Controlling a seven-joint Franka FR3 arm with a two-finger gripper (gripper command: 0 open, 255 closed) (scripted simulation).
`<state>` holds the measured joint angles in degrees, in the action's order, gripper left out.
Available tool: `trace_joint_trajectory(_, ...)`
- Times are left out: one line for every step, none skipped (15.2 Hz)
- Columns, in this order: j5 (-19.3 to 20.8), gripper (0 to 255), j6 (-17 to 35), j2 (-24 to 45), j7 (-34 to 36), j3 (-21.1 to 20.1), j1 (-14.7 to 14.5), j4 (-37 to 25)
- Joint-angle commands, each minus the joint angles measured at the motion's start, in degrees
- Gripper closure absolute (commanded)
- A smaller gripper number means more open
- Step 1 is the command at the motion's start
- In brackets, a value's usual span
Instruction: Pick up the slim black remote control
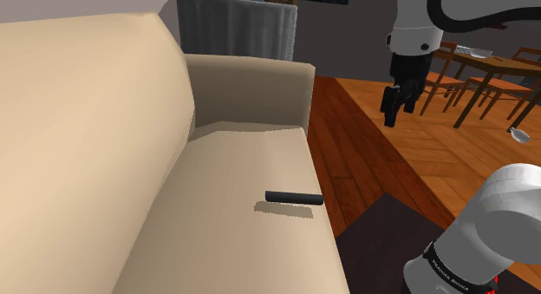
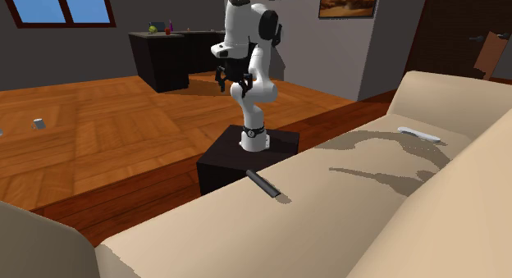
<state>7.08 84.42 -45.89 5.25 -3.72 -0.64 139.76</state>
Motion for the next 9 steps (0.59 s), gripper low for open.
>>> trace_joint_trajectory(0.0, 0, 0.0, 0.0, 0.0, 0.0, 0.0, 0.0)
trace_joint_trajectory(-0.1, 0, 2.3, 0.6, -1.3, 0.4, -0.6, 1.3)
trace_joint_trajectory(-0.2, 0, 4.7, 1.3, -2.5, 0.9, -1.3, 2.6)
trace_joint_trajectory(-0.3, 0, 7.0, 2.1, -3.8, 1.3, -1.9, 3.8)
trace_joint_trajectory(-0.4, 0, 9.4, 3.0, -5.0, 1.7, -2.5, 4.9)
trace_joint_trajectory(-0.5, 0, 11.7, 3.9, -6.3, 2.1, -3.2, 5.9)
trace_joint_trajectory(-0.6, 0, 14.1, 5.0, -7.6, 2.5, -3.8, 6.9)
trace_joint_trajectory(-0.8, 0, 16.5, 6.1, -8.9, 2.8, -4.5, 7.8)
trace_joint_trajectory(-1.0, 0, 18.9, 7.3, -10.2, 3.1, -5.1, 8.6)
